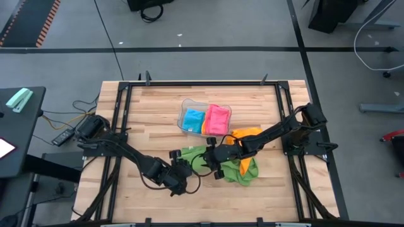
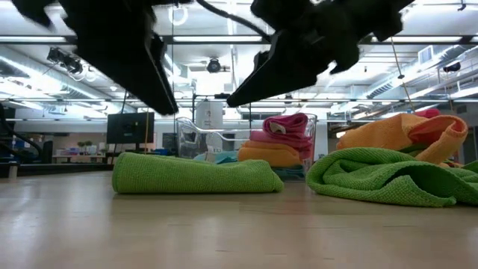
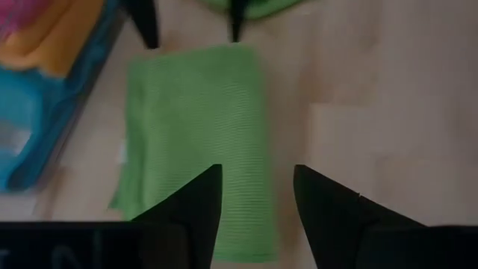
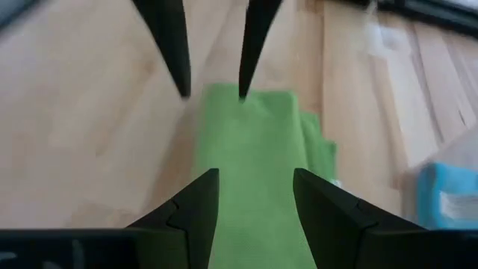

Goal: Fold microfiber towels
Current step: Fold the top green microfiber cloth

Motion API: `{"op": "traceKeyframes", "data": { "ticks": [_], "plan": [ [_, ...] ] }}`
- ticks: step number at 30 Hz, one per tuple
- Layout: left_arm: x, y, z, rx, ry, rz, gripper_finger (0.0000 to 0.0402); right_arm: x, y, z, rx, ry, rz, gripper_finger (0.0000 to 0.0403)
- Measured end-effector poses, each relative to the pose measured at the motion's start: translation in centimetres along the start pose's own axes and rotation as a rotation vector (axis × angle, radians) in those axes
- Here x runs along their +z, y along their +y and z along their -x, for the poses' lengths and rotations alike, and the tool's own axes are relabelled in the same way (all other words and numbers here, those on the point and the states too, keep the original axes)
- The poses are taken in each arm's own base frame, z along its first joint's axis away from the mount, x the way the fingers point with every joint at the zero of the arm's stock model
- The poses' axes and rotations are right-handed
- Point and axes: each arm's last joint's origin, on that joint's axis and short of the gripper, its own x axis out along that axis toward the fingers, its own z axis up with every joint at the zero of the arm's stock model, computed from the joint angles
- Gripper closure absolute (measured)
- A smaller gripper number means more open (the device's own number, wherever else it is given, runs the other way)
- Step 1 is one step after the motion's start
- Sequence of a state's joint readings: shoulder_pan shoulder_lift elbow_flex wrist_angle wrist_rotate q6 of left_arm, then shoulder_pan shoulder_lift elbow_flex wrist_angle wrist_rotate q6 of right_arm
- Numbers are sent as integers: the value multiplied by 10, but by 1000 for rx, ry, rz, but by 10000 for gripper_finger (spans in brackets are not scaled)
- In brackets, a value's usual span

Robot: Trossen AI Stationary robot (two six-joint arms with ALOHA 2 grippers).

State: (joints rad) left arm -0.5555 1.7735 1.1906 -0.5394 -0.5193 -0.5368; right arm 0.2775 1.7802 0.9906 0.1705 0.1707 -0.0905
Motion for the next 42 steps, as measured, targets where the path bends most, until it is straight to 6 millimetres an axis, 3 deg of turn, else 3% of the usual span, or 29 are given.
{"op": "traceKeyframes", "data": {
  "ticks": [8, 13, 26, 30, 35, 42],
  "plan": [
    [-6, 4, -26, 49, 61, 79, 228, -15, -24, -16, -35, 58, 2, 221],
    [-17, -2, -42, 40, 135, 82, 234, -26, -25, -22, -21, 124, -2, 221],
    [-16, -5, -38, 26, 142, 82, 240, -38, -24, -26, -32, 220, -49, 221],
    [1, -8, -26, -23, 73, 96, 241, -32, -23, -15, -47, 211, -71, 221],
    [9, -13, -27, -55, 21, 30, 229, -9, -29, 6, -67, 118, -112, 221],
    [7, -14, -37, -29, 21, -71, 169, 6, -26, 28, -57, 72, -118, 221]
  ]
}}
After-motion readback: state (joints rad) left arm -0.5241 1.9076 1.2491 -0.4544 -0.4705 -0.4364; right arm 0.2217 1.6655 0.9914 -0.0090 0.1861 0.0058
